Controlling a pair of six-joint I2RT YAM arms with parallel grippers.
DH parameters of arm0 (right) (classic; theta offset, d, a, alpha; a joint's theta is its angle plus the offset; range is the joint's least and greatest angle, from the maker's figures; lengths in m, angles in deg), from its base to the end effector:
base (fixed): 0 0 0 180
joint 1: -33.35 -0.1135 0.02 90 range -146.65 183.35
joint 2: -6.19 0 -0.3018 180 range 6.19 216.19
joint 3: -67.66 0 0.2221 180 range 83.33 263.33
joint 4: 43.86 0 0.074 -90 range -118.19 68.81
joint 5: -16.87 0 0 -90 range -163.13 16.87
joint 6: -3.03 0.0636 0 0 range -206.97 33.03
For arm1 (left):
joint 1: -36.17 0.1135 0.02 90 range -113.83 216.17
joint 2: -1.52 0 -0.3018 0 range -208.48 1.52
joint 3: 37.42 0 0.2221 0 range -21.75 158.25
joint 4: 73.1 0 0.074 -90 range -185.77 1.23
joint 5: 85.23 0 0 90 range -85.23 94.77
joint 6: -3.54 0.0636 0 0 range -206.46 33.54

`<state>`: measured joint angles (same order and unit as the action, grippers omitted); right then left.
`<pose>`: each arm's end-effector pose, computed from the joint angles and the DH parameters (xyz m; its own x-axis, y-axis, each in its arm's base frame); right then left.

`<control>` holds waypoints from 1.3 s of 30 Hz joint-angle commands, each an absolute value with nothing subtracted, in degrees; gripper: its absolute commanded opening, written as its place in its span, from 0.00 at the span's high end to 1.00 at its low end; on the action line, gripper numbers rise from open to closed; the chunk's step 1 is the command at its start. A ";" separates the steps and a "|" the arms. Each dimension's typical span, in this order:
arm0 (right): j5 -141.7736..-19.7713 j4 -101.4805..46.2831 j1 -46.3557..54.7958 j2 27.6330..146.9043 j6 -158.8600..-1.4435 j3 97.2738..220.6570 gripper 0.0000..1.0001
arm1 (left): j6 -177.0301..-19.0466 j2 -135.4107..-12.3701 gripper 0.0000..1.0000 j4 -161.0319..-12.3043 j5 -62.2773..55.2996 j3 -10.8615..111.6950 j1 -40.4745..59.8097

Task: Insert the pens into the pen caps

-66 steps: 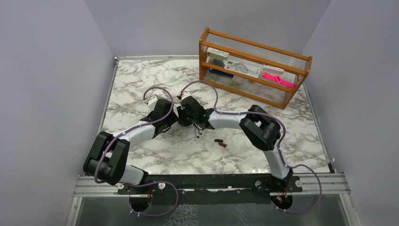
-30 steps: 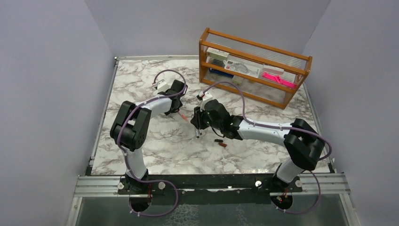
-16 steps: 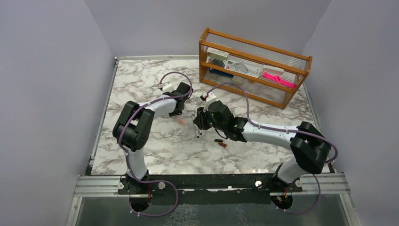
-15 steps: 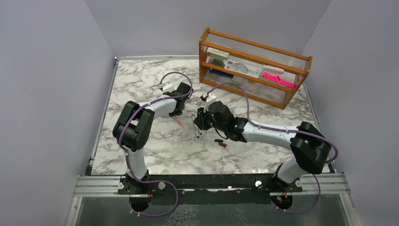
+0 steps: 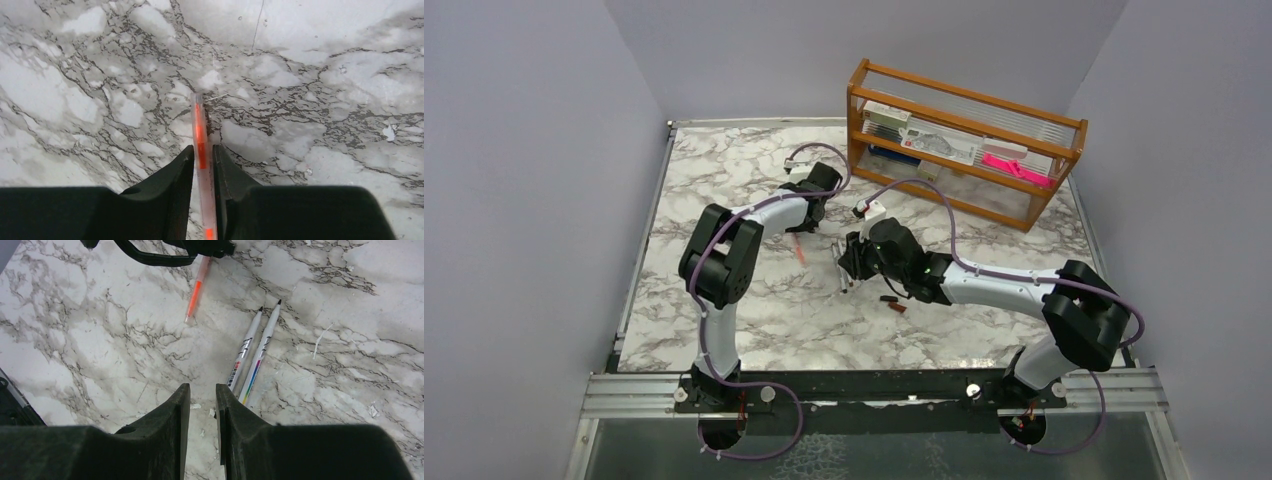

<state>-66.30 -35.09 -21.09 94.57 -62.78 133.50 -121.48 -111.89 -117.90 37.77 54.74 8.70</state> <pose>0.2003 0.2671 0.2588 -0.5824 -0.1152 -0.8047 -0.5591 0.7754 0.2937 0.3696 -0.1531 0.1936 -0.7735 -0.1403 -0.6181 -0.3091 0.9348 0.1747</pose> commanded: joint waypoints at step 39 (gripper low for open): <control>-59.17 -22.63 -18.61 115.20 -63.83 149.38 0.73 | -115.65 -86.59 0.44 -100.21 15.89 40.45 10.33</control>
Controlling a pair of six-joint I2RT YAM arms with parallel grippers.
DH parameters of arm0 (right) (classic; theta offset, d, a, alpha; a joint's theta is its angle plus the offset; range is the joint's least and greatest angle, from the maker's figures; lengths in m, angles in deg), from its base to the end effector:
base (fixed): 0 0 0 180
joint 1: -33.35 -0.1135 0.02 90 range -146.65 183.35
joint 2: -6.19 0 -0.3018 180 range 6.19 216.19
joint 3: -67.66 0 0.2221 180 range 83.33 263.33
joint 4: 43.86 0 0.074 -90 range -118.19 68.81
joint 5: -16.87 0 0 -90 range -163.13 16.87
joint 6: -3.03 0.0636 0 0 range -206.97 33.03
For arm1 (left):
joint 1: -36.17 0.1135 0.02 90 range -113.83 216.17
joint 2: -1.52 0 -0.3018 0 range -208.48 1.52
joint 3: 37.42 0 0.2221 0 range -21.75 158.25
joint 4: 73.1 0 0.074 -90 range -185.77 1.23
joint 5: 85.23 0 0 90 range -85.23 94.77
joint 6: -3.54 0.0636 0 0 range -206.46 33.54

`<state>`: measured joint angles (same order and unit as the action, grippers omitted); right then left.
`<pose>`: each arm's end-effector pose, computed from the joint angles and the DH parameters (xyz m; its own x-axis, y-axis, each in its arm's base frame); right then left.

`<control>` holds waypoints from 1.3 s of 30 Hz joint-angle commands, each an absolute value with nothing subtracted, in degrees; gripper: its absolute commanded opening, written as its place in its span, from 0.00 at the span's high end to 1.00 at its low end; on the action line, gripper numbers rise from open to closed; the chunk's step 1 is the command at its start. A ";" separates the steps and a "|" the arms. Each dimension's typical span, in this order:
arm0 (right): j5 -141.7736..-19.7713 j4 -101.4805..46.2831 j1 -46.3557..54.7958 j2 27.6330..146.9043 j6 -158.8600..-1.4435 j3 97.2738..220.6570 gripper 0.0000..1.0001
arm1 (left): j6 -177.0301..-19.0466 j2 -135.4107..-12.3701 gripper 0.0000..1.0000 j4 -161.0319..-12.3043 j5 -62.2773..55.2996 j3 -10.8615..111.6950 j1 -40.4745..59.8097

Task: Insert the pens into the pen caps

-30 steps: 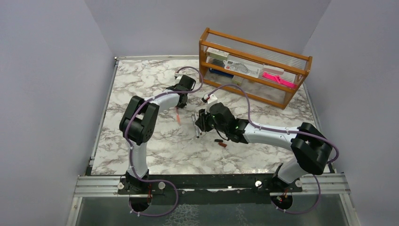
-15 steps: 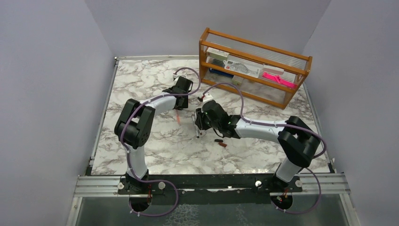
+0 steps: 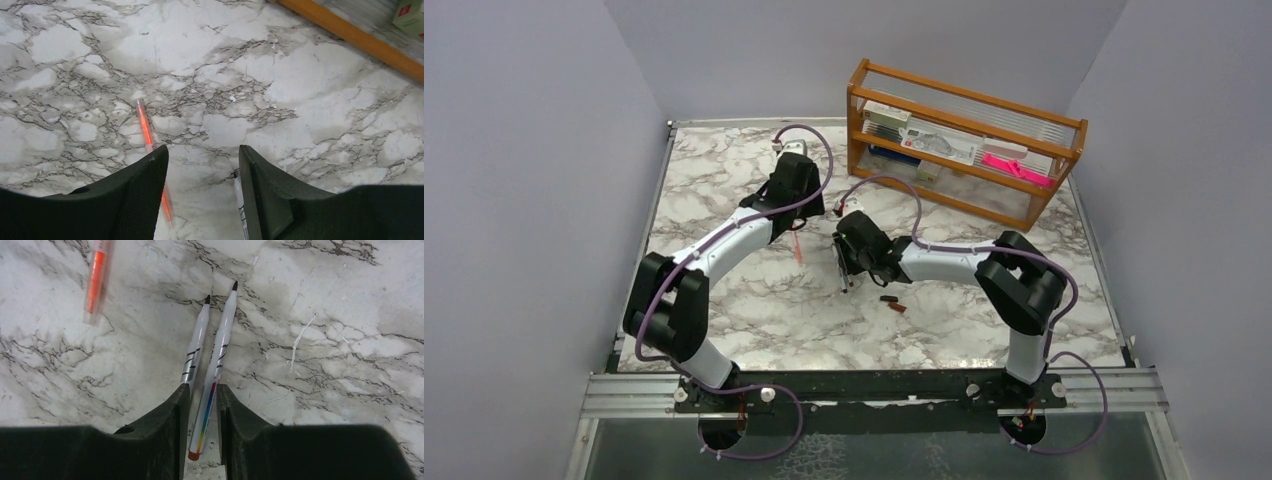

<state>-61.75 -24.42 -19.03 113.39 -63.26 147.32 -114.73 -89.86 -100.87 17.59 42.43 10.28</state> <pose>0.2536 0.3085 0.1994 -0.6878 -0.2467 -0.6827 -0.4563 0.8784 0.1423 0.3212 -0.1402 0.2847 -0.6303 -0.2074 -0.7481 -0.0309 0.9696 -0.2427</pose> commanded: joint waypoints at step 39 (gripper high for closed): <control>-79.11 -46.19 -13.67 78.84 -51.25 128.94 0.99 | -134.73 -69.22 0.53 -57.67 -26.35 20.54 6.38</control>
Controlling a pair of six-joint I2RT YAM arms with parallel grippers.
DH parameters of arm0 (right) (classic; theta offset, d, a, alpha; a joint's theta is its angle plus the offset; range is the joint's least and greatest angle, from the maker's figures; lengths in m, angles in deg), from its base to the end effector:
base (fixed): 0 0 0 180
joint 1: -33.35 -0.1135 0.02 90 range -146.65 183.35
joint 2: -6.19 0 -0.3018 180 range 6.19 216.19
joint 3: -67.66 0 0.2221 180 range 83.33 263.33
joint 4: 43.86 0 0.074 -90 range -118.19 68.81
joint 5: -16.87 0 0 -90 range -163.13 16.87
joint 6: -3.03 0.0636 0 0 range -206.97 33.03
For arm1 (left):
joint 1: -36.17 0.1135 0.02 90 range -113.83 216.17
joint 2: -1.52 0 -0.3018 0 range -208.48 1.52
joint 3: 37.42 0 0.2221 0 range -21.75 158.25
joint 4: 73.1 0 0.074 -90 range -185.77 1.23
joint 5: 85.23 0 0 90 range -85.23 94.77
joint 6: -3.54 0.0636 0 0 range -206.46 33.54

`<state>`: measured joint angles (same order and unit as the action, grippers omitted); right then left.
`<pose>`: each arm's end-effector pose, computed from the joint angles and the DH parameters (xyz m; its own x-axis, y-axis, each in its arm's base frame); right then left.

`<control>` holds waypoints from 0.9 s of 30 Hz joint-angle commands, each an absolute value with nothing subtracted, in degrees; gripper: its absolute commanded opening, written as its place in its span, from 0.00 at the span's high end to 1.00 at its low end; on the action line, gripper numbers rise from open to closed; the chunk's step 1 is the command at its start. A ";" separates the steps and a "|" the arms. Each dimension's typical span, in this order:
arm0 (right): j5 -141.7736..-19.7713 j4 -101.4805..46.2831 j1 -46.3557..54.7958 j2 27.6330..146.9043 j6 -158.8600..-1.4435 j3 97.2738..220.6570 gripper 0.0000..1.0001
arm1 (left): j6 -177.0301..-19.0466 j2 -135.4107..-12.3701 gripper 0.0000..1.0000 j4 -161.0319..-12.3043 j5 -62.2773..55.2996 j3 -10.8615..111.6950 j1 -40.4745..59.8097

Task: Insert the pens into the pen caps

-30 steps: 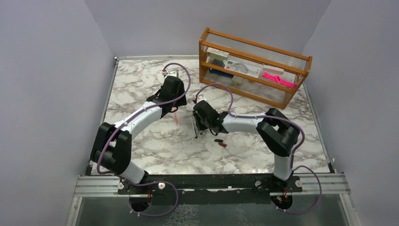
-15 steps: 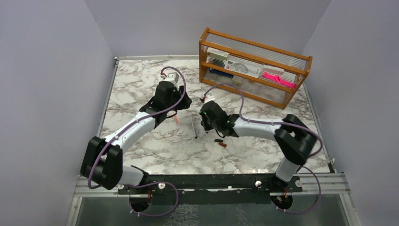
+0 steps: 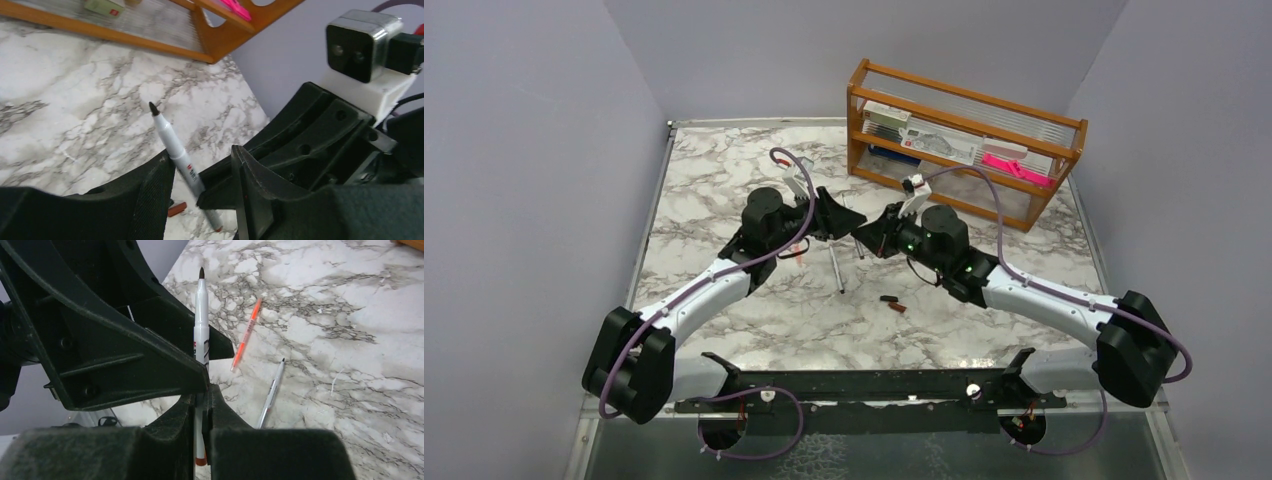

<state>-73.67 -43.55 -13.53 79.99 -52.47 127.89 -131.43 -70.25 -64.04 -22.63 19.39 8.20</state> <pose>0.1946 0.2086 0.3182 -0.5521 0.2390 -0.7988 -0.5138 0.6570 0.5517 0.2247 -0.1525 0.3294 -0.6442 -0.3683 -0.6703 0.5165 0.4369 -0.7365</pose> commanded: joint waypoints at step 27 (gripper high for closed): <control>-81.48 -44.23 -13.67 71.41 -53.68 123.89 0.75 | -140.21 -70.03 1.00 -56.17 -20.37 25.15 4.41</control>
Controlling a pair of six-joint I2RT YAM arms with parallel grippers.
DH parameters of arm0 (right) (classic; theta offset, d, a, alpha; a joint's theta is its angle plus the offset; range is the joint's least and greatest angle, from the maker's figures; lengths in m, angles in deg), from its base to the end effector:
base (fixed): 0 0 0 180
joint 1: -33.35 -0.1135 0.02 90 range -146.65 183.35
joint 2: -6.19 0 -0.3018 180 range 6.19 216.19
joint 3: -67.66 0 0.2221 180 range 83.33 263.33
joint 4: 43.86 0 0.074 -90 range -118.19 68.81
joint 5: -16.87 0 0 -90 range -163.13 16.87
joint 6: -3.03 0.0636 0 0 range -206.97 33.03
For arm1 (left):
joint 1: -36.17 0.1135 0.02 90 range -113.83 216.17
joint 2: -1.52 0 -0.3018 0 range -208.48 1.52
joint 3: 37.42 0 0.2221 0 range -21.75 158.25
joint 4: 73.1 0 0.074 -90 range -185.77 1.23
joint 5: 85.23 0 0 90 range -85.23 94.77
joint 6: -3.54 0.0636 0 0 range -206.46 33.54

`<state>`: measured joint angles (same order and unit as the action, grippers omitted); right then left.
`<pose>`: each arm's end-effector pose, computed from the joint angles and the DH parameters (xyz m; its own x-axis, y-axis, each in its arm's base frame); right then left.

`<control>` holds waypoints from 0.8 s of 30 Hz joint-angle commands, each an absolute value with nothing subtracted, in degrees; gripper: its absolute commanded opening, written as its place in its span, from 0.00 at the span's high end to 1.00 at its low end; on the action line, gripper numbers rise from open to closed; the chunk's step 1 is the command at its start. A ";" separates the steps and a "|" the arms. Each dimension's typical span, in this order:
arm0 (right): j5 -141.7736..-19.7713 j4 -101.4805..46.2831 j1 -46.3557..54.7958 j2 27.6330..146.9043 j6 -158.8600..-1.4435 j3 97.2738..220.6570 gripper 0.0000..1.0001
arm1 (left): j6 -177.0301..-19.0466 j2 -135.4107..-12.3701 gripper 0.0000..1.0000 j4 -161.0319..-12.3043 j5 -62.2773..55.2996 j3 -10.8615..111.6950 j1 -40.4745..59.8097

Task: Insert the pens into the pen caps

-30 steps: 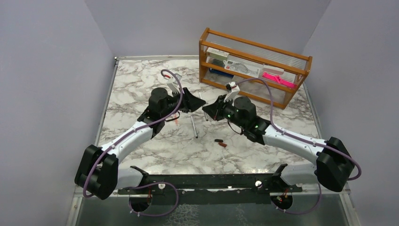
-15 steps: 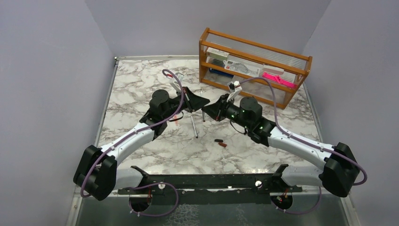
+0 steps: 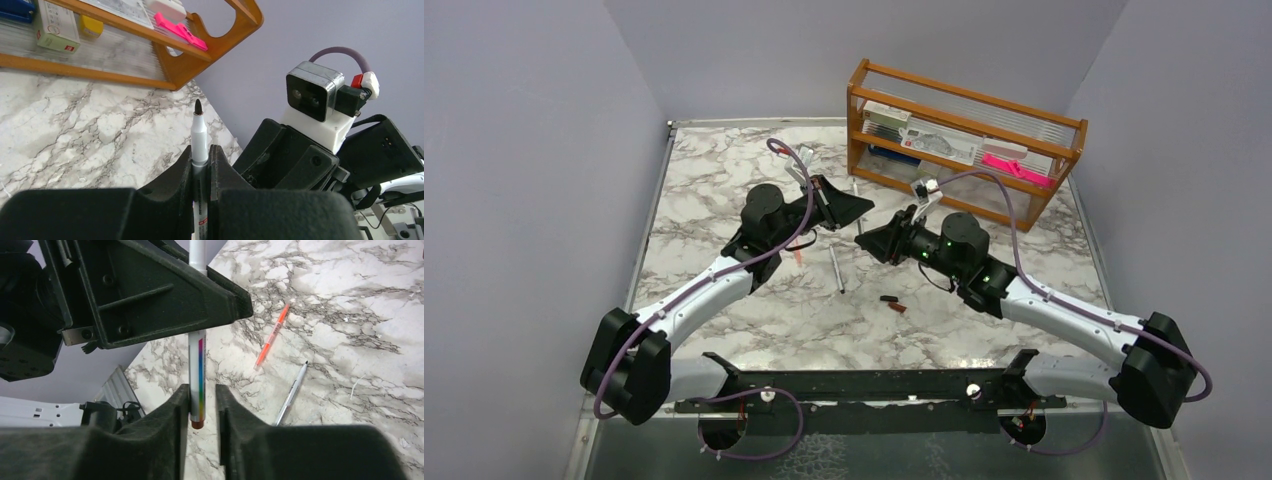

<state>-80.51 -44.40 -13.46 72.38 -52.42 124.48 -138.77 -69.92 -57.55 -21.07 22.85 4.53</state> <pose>0.1670 0.1899 0.3324 -0.5459 0.2403 -0.8027 -0.6075 0.5463 0.5766 0.2176 -0.1666 0.3666 -0.6266 -0.4504 -0.6359 0.5663 0.2974 -0.7687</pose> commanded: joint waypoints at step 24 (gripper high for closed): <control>-82.18 -48.23 -13.67 70.79 -52.52 124.61 0.99 | -141.58 -65.76 0.97 -55.29 -17.26 18.64 1.36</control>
